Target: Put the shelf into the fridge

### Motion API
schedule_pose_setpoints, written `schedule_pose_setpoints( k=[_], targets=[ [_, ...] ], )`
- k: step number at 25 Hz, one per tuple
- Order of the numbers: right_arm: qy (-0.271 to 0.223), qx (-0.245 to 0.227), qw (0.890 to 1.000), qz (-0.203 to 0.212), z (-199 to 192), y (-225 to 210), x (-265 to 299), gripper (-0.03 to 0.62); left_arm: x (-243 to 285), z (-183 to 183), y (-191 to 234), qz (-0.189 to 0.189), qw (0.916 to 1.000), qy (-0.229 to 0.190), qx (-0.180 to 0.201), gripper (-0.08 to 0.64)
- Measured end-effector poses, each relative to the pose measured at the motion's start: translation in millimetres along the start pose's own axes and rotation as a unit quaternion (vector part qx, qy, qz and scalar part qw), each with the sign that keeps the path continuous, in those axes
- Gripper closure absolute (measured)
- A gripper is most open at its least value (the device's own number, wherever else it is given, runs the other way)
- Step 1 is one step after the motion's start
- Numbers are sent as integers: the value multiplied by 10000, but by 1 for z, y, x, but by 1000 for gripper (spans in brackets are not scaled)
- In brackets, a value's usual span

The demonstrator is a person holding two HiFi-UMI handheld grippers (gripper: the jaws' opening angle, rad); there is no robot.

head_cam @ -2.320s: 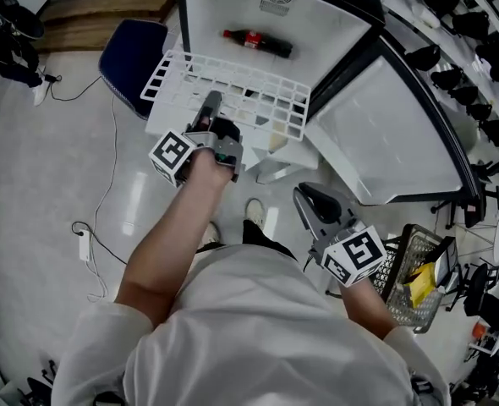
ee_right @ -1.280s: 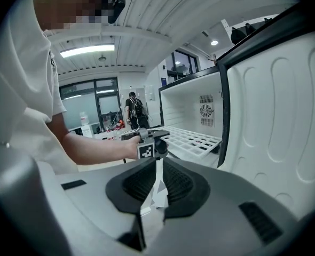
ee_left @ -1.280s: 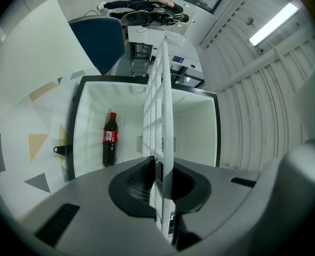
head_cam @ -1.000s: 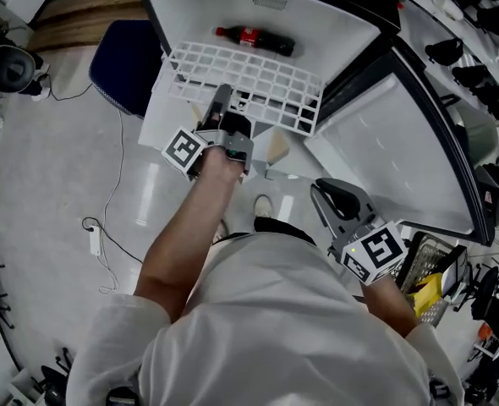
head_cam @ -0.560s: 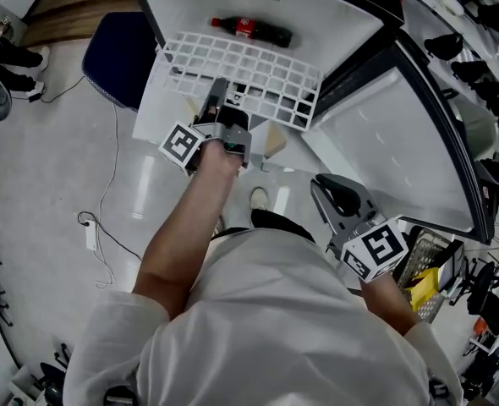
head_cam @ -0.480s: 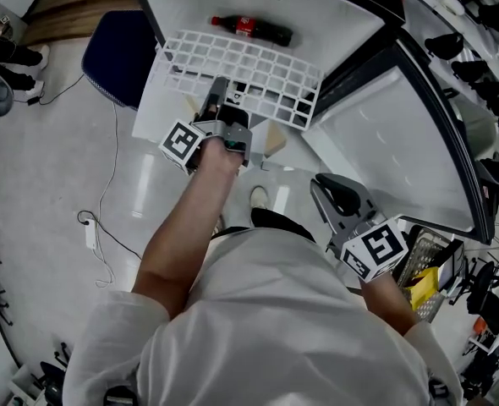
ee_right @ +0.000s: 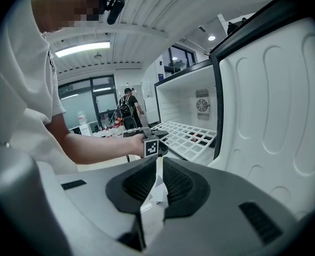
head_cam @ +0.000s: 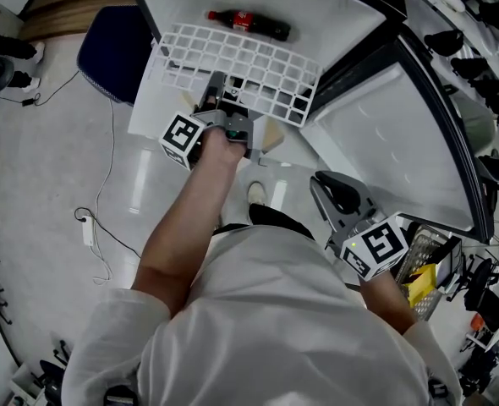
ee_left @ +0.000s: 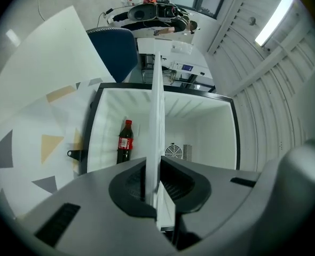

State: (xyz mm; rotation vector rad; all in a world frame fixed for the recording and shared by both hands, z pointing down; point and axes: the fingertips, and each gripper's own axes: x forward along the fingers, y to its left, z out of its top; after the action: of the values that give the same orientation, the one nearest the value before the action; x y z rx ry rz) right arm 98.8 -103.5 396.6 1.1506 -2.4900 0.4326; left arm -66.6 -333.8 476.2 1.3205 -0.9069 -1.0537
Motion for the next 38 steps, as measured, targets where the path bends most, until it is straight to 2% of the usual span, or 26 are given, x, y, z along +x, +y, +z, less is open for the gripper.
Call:
schedule_pose_setpoints(
  k=[4,16,22,38],
  targets=[
    [20,21,10000,4,0,-1,0,543,1,0,0,-13,9999,-86,-124,528],
    [80,44,10000,34,-5,-2,-1,543,-2,1,-4,-15,9997,-218,103,534],
    [86,46,9999,39,-5,-2,-3,543,-2,1,-8,113,9993,-308,173,534],
    [181,-41,9996,211,-3,-6,8,543,-2,1,-8,241,9972,-712,42,534]
  ],
)
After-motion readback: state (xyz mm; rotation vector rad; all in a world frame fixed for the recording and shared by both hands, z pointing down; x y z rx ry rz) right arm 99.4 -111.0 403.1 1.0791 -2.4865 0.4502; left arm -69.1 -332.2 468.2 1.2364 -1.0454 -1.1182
